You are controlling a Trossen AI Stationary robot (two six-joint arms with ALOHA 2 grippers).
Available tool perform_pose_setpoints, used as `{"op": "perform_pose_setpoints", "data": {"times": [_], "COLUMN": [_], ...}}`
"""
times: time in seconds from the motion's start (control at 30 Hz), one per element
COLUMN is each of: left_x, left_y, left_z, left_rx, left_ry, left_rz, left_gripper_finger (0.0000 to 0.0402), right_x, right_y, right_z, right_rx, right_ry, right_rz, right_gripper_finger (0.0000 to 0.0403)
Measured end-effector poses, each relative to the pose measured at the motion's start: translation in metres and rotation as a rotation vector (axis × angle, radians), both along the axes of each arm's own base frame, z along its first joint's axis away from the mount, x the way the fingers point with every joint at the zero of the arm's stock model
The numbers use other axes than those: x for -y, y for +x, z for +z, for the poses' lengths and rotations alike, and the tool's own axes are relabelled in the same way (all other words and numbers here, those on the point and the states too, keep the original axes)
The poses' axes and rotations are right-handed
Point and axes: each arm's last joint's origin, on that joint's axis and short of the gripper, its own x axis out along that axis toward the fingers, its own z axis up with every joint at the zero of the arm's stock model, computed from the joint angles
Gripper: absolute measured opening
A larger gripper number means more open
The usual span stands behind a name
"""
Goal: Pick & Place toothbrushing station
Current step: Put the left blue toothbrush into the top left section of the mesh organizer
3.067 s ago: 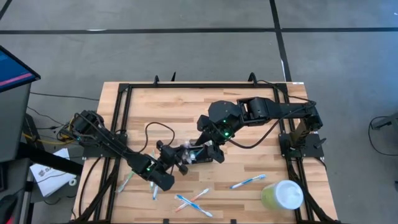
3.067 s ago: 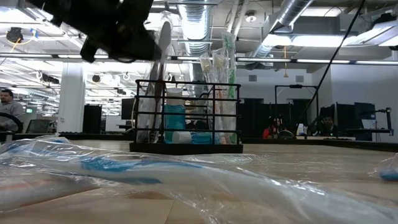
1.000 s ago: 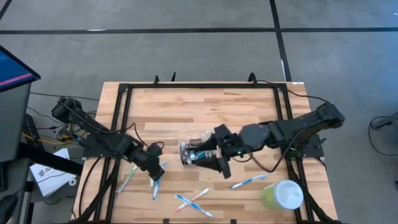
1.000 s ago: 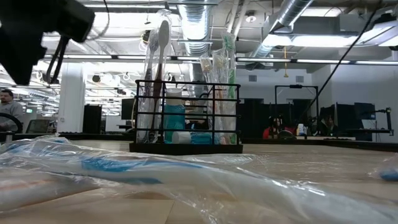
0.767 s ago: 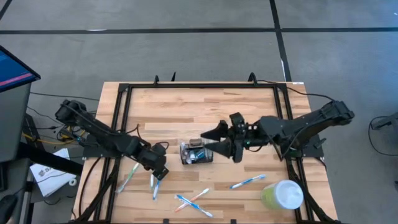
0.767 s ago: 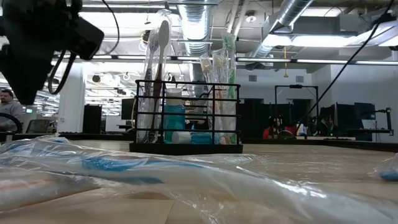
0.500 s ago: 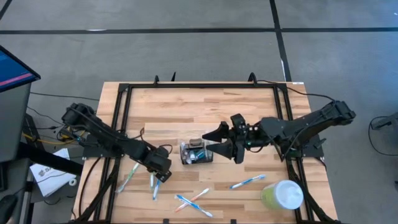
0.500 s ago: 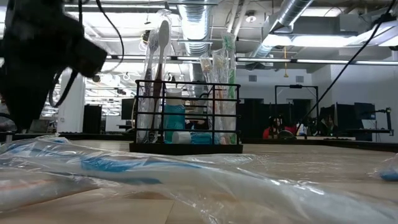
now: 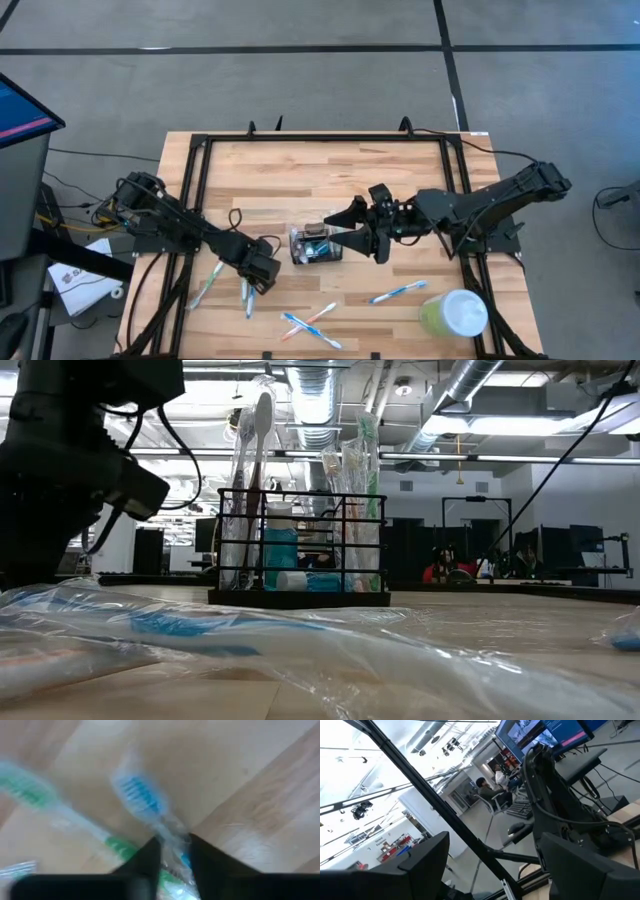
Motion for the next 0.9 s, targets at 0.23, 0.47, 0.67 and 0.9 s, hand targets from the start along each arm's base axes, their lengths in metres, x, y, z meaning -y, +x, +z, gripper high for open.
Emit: {"op": "perform_pose_setpoints", "data": {"times": [0.23, 0.47, 0.67, 0.9], "left_x": [0.0, -0.013, -0.034, -0.06], "left_y": [0.004, -0.007, -0.028, -0.031], "left_z": [0.01, 0.063, 0.114, 0.155], "left_rx": [0.122, 0.387, 0.705, 0.921], "left_ry": [0.035, 0.135, 0.418, 0.77], "left_rz": [-0.018, 0.045, 0.129, 0.177], "left_gripper_finger": [0.0007, 0.0003, 0.0001, 0.0001], "right_x": [0.002, 0.005, 0.008, 0.014], "right_y": [0.001, 0.002, 0.003, 0.004], "right_z": [0.0, 0.0, 0.0, 0.0], "right_rx": [0.0, 0.004, 0.004, 0.004], "right_ry": [0.0, 0.004, 0.004, 0.004], "right_rz": [-0.005, 0.007, -0.001, -0.019], "right_gripper_finger": [0.0305, 0.0305, 0.0305, 0.0305]}}
